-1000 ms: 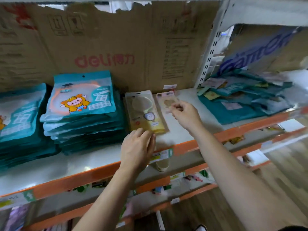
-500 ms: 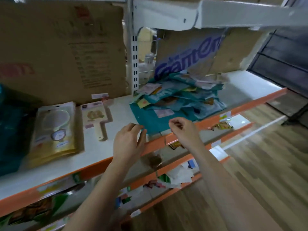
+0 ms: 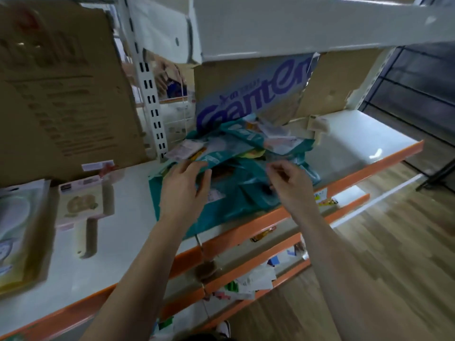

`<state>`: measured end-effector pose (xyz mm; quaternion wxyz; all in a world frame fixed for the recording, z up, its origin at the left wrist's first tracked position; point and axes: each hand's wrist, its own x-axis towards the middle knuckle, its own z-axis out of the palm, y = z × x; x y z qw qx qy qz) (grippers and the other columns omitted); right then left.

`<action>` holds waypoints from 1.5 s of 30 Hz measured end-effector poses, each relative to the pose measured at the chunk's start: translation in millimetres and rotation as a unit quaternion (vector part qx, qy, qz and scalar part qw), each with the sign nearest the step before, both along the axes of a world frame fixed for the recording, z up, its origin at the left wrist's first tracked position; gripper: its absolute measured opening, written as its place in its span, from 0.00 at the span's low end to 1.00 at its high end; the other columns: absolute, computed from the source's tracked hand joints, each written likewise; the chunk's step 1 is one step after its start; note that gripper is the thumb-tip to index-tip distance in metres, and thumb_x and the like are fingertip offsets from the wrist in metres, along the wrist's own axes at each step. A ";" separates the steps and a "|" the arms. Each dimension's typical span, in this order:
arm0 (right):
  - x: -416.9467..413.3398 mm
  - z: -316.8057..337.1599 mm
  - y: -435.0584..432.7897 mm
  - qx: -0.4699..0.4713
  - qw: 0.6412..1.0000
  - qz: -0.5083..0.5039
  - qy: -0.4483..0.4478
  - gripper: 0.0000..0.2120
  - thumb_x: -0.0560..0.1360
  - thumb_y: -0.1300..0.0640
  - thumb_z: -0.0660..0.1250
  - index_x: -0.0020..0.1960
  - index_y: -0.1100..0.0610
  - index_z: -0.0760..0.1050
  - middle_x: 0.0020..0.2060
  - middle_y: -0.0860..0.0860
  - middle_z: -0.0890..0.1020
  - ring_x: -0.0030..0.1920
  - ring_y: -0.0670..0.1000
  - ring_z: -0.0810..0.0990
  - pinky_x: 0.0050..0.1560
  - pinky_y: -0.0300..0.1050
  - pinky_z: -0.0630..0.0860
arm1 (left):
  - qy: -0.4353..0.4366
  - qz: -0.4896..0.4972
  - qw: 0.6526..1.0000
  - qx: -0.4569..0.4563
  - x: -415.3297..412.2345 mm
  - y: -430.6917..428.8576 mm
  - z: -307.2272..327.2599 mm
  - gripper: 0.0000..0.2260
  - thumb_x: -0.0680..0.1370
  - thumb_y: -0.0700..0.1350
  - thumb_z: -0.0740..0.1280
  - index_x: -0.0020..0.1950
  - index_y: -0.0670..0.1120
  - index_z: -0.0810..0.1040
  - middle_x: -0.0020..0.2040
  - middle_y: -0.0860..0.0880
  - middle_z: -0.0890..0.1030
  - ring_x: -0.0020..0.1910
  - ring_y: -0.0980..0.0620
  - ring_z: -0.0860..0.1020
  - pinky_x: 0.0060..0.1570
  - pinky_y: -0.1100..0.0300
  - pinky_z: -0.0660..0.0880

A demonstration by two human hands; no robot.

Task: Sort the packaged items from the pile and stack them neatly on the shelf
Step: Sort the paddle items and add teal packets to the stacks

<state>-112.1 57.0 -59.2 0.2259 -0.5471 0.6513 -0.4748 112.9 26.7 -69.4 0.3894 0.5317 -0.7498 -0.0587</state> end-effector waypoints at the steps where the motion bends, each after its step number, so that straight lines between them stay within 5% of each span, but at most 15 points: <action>1: -9.4 5.5 -9.0 -0.017 1.000 -0.010 0.012 0.05 0.78 0.55 0.66 0.47 0.46 0.78 0.40 0.41 0.81 0.42 0.42 0.80 0.46 0.38 0.76 | 0.004 0.000 1.000 -0.004 -7.0 -10.7 2.1 0.17 0.80 0.52 0.60 0.59 0.44 0.81 0.54 0.43 0.82 0.50 0.41 0.79 0.46 0.49 0.78; 8: -63.4 31.5 -66.1 -0.032 0.992 -0.065 0.104 0.05 0.77 0.54 0.66 0.45 0.53 0.79 0.37 0.45 0.78 0.36 0.39 0.73 0.34 0.25 0.66 | -0.014 -0.020 1.000 -0.008 -39.1 -53.6 12.5 0.19 0.80 0.53 0.57 0.59 0.43 0.81 0.55 0.42 0.81 0.53 0.41 0.78 0.50 0.45 0.77; 13: -89.2 43.7 -101.7 -0.074 0.984 -0.076 0.141 0.06 0.74 0.61 0.66 0.43 0.59 0.81 0.36 0.50 0.80 0.33 0.42 0.74 0.34 0.25 0.65 | -0.028 0.012 1.000 0.000 -49.6 -59.3 10.0 0.17 0.80 0.50 0.60 0.59 0.42 0.81 0.56 0.42 0.81 0.53 0.40 0.78 0.50 0.46 0.77; 17: -111.1 36.5 -139.5 0.053 0.982 -0.033 0.179 0.18 0.70 0.44 0.65 0.50 0.56 0.81 0.42 0.52 0.82 0.43 0.53 0.79 0.43 0.43 0.74 | -0.030 0.064 0.997 -0.005 -62.8 -52.2 9.4 0.16 0.79 0.49 0.61 0.59 0.42 0.81 0.54 0.41 0.81 0.50 0.40 0.79 0.48 0.48 0.77; 20: -114.4 25.4 -153.4 0.178 0.953 0.010 0.244 0.25 0.76 0.39 0.60 0.57 0.59 0.78 0.48 0.56 0.78 0.47 0.56 0.77 0.46 0.45 0.71 | -0.022 0.100 0.995 -0.001 -72.2 -41.6 5.1 0.15 0.79 0.48 0.61 0.58 0.42 0.81 0.55 0.42 0.81 0.50 0.41 0.79 0.48 0.47 0.77; 23: -115.1 16.4 -162.3 0.199 0.933 0.005 0.299 0.35 0.76 0.32 0.53 0.61 0.62 0.75 0.54 0.60 0.81 0.54 0.60 0.79 0.52 0.49 0.74 | -0.010 0.128 0.992 0.011 -82.3 -33.9 -0.4 0.15 0.80 0.50 0.60 0.59 0.44 0.81 0.55 0.43 0.81 0.50 0.41 0.79 0.48 0.46 0.77; 25: -119.3 12.3 -169.1 0.214 0.932 0.029 0.291 0.38 0.71 0.30 0.58 0.62 0.63 0.74 0.55 0.61 0.80 0.54 0.60 0.78 0.51 0.50 0.73 | -0.010 0.142 0.990 0.019 -89.2 -28.4 -4.4 0.16 0.80 0.51 0.60 0.59 0.44 0.81 0.54 0.43 0.81 0.47 0.41 0.79 0.46 0.45 0.77; 30: -126.0 11.8 -173.8 0.242 0.939 0.078 0.232 0.39 0.67 0.36 0.70 0.66 0.62 0.70 0.59 0.58 0.77 0.59 0.61 0.75 0.60 0.54 0.72 | -0.004 0.171 0.985 0.027 -104.1 -8.6 -8.2 0.17 0.80 0.52 0.59 0.59 0.44 0.80 0.52 0.45 0.79 0.48 0.43 0.78 0.47 0.45 0.77; 36: -134.6 4.8 -173.5 0.144 0.976 0.089 0.139 0.41 0.56 0.33 0.76 0.62 0.54 0.72 0.56 0.55 0.79 0.57 0.59 0.78 0.56 0.55 0.77 | 0.000 0.214 0.976 0.031 -105.2 10.8 -7.7 0.18 0.80 0.52 0.58 0.58 0.44 0.81 0.53 0.46 0.81 0.51 0.44 0.78 0.50 0.45 0.76; 41: -124.0 15.2 -165.2 0.094 0.980 0.132 -0.119 0.20 0.69 0.64 0.75 0.55 0.55 0.70 0.47 0.48 0.77 0.51 0.57 0.79 0.51 0.55 0.78 | 0.006 0.230 0.972 0.039 -96.4 17.3 -7.9 0.15 0.79 0.51 0.60 0.58 0.45 0.81 0.54 0.47 0.80 0.52 0.45 0.77 0.51 0.46 0.75; 45: -114.2 17.4 -161.7 0.081 0.960 0.145 -0.225 0.17 0.66 0.61 0.70 0.51 0.51 0.71 0.49 0.55 0.79 0.51 0.61 0.81 0.50 0.61 0.79 | 0.013 0.224 0.974 0.032 -83.9 13.4 -4.8 0.13 0.80 0.49 0.62 0.59 0.46 0.80 0.55 0.47 0.80 0.53 0.44 0.77 0.51 0.45 0.76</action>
